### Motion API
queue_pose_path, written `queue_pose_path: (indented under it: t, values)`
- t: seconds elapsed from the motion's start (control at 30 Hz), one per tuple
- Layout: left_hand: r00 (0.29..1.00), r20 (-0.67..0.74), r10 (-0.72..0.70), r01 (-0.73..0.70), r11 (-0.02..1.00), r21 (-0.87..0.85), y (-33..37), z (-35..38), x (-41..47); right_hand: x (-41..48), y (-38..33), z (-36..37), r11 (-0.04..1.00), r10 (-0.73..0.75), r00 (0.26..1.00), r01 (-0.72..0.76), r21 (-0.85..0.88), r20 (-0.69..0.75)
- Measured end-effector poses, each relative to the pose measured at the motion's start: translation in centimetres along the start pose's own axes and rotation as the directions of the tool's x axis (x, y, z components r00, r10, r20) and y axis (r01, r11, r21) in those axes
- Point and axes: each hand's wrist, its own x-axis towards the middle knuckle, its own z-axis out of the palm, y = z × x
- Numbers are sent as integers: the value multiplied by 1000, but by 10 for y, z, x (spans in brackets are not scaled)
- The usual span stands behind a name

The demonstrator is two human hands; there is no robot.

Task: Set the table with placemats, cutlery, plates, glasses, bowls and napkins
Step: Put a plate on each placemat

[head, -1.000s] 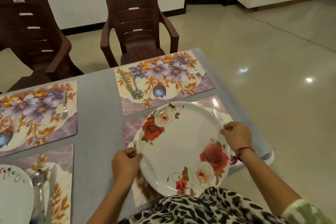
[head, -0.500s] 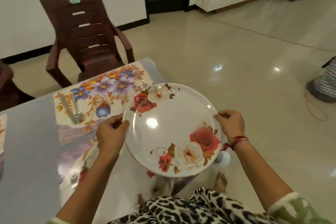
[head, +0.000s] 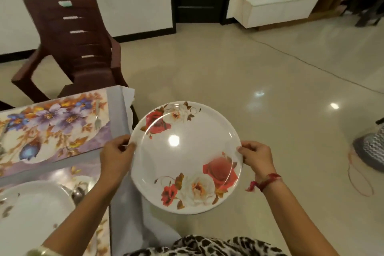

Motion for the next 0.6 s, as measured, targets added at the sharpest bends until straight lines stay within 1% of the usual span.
queue_pose_path:
  t: [0.17,0.27,0.33,0.43,0.5,0.6]
  values:
    - [986,-142,-92,89,996,-28,9,12,13,65,-28,21,1000,0,988,-3,20,153]
    - [959,-243,-148,139,989,-55,6,8,28,98,-46,48,1000,-19,970,20,-2,242]
    - [943,-281,-179,161,983,-86,4,6,38,118,-62,67,999,-35,955,39,-8,293]
    - [895,-376,-241,201,969,-144,-1,1,70,150,-92,106,997,-58,924,74,-27,378]
    - [868,-420,-265,220,963,-154,1,1,89,167,-114,128,994,-79,904,105,-38,419]
    - [801,-496,-335,275,942,-193,-2,-5,123,198,-153,173,980,-108,855,176,-88,508]
